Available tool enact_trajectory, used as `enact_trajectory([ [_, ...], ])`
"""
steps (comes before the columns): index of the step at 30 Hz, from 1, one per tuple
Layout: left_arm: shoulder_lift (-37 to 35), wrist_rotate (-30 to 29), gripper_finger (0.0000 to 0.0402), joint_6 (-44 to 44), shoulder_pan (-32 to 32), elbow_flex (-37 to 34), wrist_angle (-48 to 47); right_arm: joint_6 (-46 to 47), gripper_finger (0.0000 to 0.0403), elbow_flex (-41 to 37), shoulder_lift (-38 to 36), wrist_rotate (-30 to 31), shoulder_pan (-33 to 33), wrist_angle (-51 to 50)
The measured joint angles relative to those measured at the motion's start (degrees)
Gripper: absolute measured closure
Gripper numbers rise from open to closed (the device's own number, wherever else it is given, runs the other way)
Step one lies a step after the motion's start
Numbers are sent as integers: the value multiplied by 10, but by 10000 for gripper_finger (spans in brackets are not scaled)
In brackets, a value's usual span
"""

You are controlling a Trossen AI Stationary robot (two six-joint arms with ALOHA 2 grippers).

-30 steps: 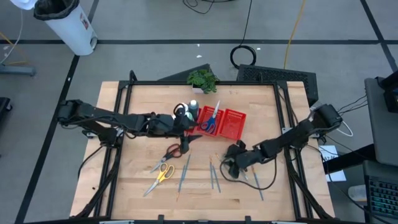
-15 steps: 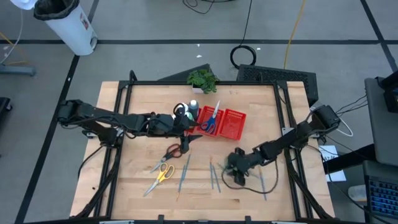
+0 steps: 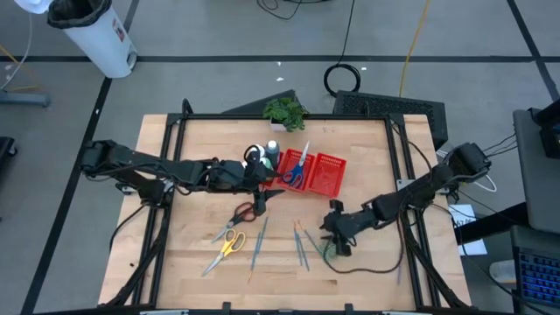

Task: Pick & Place Paint Supplies
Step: Adjust the green scissors on the table

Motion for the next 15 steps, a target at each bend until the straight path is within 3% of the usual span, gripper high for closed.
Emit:
enact_trajectory([
  [5, 0, 0, 160, 0, 0, 0, 0, -39, 255, 0, 28, -53, 20, -1],
  [12, 0, 0, 160, -1, 0, 0, 1, -38, 255, 1, 60, 9, 27, 0],
  [15, 0, 0, 160, -8, 0, 0, 1, -42, 255, 1, 53, 6, 27, 0],
])
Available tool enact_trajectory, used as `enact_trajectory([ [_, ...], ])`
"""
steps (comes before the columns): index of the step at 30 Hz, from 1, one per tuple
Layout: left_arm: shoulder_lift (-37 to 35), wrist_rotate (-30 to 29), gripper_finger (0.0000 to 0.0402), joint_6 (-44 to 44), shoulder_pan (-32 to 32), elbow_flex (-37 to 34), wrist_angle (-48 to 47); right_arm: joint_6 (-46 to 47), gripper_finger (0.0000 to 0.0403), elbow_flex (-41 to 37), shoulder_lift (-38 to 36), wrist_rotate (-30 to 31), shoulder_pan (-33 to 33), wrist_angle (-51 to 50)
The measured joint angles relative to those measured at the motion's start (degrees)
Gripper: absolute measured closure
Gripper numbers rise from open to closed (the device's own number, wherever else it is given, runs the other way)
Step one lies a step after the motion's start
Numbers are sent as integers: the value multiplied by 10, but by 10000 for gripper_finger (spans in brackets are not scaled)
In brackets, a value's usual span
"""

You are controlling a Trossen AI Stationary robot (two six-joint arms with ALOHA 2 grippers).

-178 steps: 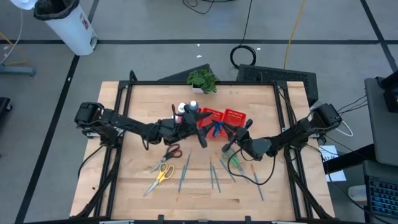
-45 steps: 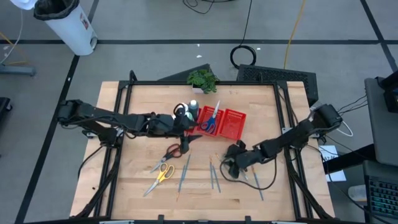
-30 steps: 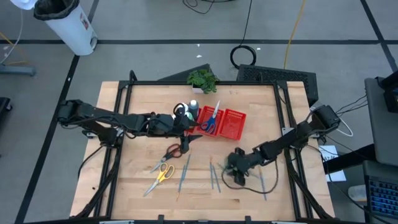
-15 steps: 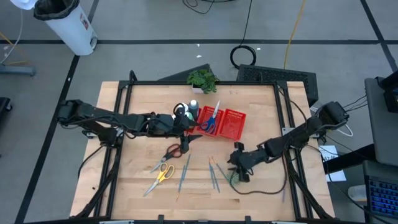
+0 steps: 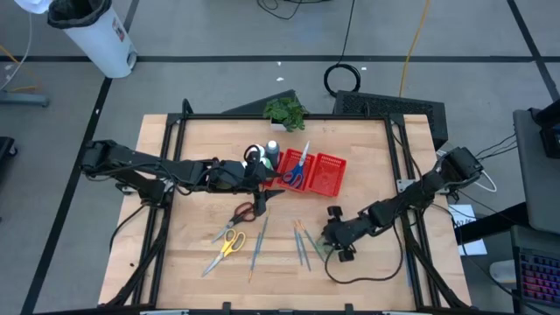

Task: Pick & Place Paint Supplies
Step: Adjust the green scissors on the table, then adjust the blue paint brush on the table

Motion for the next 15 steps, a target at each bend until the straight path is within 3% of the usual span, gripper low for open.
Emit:
enact_trajectory([
  [5, 0, 0, 160, 0, 0, 0, 0, 3, 255, 0, -58, -16, 22, -26],
  [9, 0, 0, 160, 0, 0, 0, -1, 101, 263, 2, -119, -31, 61, -133],
  [12, 0, 0, 160, 0, 0, 0, -1, 224, 297, 30, -136, -83, 111, -262],
  [15, 0, -1, 160, 0, 0, 0, -1, 332, 358, 82, -117, -169, 164, -372],
])
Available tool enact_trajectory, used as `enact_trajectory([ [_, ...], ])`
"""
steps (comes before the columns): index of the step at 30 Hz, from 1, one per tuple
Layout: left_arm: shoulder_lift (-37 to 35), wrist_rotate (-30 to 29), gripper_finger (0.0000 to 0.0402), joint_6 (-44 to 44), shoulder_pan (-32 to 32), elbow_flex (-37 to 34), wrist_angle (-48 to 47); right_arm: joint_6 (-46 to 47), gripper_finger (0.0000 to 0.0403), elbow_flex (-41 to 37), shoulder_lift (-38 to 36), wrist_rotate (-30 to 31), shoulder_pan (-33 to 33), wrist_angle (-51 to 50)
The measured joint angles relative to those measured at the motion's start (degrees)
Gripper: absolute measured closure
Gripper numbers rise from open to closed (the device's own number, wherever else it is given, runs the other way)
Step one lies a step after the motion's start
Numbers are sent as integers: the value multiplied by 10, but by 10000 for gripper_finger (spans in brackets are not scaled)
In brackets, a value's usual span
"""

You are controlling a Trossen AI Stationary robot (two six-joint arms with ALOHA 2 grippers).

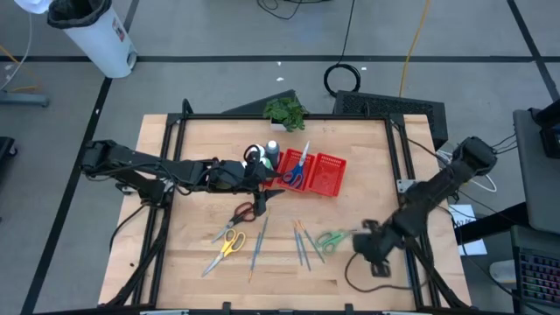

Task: Pick & Place Paint Supplies
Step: Adjust the blue paint brush on the table

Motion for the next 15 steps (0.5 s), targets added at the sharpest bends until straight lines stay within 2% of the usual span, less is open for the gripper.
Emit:
enact_trajectory([
  [2, 0, 0, 160, 0, 0, 0, 0, 60, 391, 32, 24, -65, 27, -29],
  [6, 0, 0, 160, -1, 0, 0, 0, 164, 398, 66, 80, -142, 79, -24],
  [10, 0, 0, 160, -1, 0, 0, 0, 257, 401, 67, 134, -251, 128, 6],
  [12, 0, 0, 160, -1, 0, 0, 0, 288, 402, 67, 154, -280, 149, 32],
  [15, 0, 0, 160, -1, 0, 0, 0, 324, 402, 67, 177, -289, 171, 66],
])
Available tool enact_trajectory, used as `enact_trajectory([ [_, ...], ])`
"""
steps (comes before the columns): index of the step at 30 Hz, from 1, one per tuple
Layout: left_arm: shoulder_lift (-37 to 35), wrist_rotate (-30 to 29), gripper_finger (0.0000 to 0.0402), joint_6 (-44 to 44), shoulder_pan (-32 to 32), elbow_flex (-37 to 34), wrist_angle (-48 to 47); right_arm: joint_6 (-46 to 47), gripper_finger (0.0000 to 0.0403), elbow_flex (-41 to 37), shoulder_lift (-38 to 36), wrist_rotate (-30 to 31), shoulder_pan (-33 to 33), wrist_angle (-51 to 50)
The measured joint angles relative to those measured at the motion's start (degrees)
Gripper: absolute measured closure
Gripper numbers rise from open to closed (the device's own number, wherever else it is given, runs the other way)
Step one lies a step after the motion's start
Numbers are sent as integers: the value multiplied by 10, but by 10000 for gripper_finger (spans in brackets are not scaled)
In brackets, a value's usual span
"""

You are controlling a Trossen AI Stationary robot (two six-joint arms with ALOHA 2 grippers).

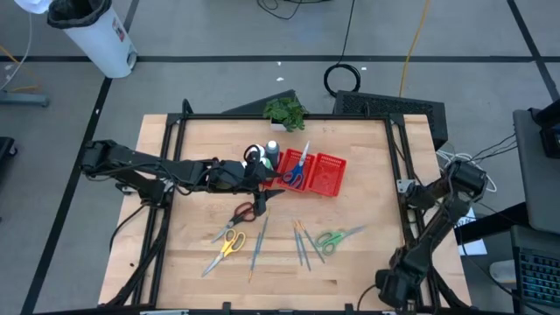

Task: Pick & Place Paint Supplies
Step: Adjust the blue paint brush on the table

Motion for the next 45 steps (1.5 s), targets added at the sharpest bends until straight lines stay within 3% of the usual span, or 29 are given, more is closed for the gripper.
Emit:
enact_trajectory([
  [6, 0, 0, 160, 0, 0, 0, 0, -17, 402, 0, 40, 0, 15, -20],
  [13, 0, 0, 160, -1, 0, 0, 0, -124, 403, 2, 73, 24, 14, -166],
  [18, 0, -4, 160, -1, 0, 0, 1, -181, 403, 2, 73, 96, -10, -239],
  [24, 0, -4, 160, -1, 0, 0, 1, -244, 403, 7, 71, 196, -64, -256],
  [29, 0, -5, 160, -1, 0, 0, 1, -325, 403, 54, 71, 268, -91, -275],
  [33, 0, -5, 160, -1, 0, 0, 1, -341, 403, 105, 74, 322, -99, -375],
  [37, 0, -5, 160, -1, 0, 0, 1, -334, 402, 109, 59, 289, -95, -459],
  [45, 0, -4, 160, -1, 0, 0, 0, -336, 402, 40, 47, 156, -70, -412],
])
